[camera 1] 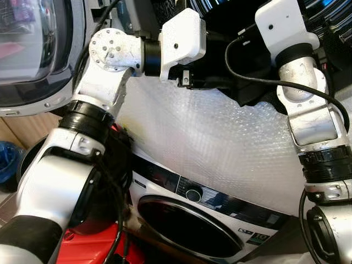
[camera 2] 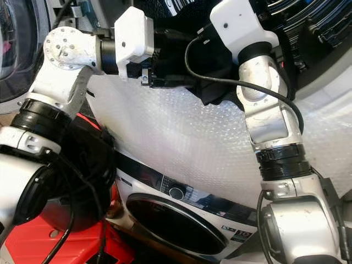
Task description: Clothes washing
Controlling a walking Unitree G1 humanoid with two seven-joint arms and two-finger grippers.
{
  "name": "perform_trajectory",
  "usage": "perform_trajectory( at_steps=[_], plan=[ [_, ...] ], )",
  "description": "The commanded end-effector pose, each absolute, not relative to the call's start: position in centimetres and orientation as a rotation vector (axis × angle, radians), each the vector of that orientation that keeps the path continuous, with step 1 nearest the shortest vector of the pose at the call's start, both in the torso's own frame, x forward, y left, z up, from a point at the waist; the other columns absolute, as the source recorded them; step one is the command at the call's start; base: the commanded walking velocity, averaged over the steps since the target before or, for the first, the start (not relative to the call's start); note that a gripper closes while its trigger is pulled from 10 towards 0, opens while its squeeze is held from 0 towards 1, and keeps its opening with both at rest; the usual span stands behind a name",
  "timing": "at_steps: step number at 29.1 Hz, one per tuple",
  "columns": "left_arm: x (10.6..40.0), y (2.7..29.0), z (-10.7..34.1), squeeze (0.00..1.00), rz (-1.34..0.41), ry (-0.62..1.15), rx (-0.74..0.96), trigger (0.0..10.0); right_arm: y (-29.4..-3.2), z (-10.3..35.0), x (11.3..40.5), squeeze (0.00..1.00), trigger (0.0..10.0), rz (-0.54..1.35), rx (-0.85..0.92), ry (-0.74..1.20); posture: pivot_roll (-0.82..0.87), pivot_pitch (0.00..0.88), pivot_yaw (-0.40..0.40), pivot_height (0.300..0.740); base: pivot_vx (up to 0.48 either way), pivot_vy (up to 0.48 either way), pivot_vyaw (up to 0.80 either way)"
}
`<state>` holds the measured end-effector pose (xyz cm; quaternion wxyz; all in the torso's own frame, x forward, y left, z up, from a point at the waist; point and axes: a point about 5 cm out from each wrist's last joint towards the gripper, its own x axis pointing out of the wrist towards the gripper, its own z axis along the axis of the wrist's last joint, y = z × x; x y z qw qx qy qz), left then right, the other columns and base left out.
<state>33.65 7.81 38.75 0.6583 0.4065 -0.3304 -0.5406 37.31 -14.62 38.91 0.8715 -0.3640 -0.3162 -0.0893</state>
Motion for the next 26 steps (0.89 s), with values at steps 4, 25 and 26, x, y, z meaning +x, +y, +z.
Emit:
perform_trajectory(
  at_steps=[4,25,26],
  plan=[
    [31.1,8.2,37.5,0.00,-1.324,-0.742,0.883,10.0,-15.0,40.6,37.1,0.00,10.0,-0.279,-0.735,-0.730,0.11,0.154,-0.069,0.740,0.000,0.000,0.00],
    [26.6,11.2,28.7,0.00,-1.379,-0.365,0.756,10.0,-17.0,42.2,30.5,0.00,10.0,0.363,-0.350,-0.982,0.13,0.181,-0.092,0.740,0.000,0.000,0.00],
    [26.6,11.2,28.7,0.00,-1.379,-0.365,0.756,10.0,-17.0,42.2,30.5,0.00,10.0,0.363,-0.350,-0.982,0.13,0.181,-0.092,0.740,0.000,0.000,0.00]
  ],
)
